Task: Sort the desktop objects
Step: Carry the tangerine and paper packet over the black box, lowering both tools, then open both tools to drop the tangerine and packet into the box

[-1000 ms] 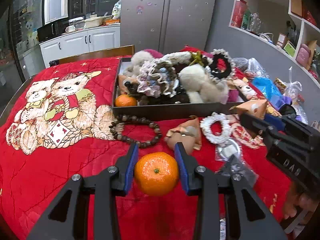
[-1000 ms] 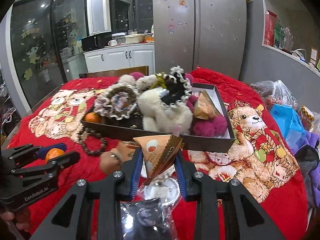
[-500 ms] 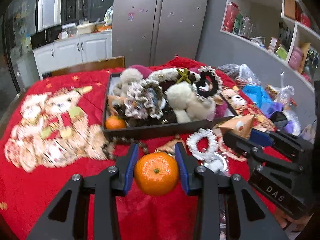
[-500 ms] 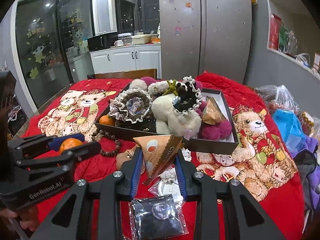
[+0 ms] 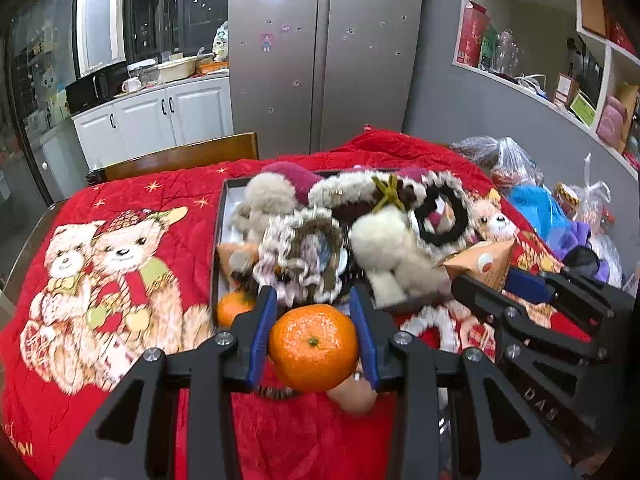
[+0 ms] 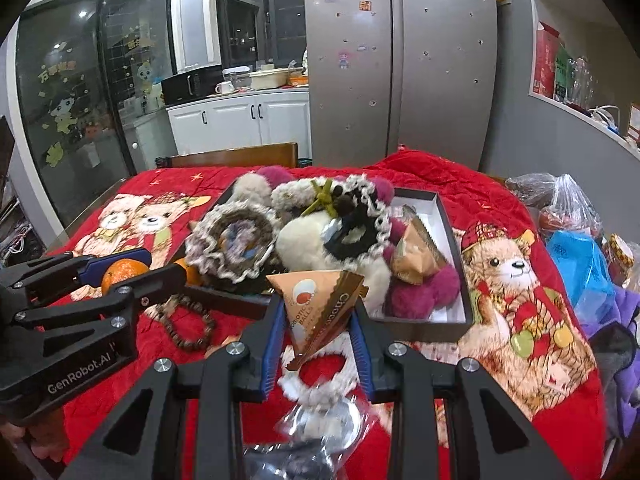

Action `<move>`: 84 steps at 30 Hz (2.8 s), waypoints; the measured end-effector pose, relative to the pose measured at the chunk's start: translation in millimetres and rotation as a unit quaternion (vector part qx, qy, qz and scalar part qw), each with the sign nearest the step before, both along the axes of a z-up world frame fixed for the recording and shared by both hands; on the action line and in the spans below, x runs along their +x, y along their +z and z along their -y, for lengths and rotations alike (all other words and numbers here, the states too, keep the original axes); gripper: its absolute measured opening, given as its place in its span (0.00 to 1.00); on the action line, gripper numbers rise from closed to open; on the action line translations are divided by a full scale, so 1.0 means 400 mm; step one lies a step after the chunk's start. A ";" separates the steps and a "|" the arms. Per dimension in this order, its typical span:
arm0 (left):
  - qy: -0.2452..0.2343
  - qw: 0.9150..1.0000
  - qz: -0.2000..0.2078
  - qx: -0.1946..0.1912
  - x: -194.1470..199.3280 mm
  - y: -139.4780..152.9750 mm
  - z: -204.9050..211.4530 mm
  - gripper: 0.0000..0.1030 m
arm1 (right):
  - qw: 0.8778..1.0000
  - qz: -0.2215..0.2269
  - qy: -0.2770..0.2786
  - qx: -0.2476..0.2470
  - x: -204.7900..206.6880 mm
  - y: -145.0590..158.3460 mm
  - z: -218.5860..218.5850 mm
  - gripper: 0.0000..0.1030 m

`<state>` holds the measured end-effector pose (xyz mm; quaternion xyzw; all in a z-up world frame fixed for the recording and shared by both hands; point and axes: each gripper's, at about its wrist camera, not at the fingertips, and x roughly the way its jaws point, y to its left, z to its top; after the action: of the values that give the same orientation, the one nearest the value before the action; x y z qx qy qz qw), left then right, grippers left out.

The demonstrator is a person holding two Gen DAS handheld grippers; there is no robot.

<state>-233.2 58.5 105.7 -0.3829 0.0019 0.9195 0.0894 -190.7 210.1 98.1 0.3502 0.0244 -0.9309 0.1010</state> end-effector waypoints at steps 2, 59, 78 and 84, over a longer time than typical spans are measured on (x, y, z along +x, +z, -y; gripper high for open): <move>-0.004 1.000 -0.002 -0.001 -0.034 0.008 -0.006 0.37 | 1.000 -0.002 -0.003 0.003 -0.021 0.003 0.001 0.31; -0.005 1.000 -0.019 0.003 -0.254 -0.024 -0.034 0.37 | 0.999 -0.016 -0.040 0.018 -0.218 -0.002 -0.013 0.31; 0.006 0.998 -0.059 0.007 -0.232 0.031 -0.015 0.91 | 0.999 -0.025 -0.035 0.014 -0.205 0.012 -0.006 0.59; 0.002 0.999 -0.051 0.004 -0.234 0.026 -0.021 0.91 | 0.999 -0.031 -0.029 0.022 -0.192 0.019 0.010 0.65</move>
<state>-326.7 67.0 116.0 -0.3348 0.0019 0.9381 0.0884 -267.4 206.2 105.6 0.3243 0.0379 -0.9429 0.0653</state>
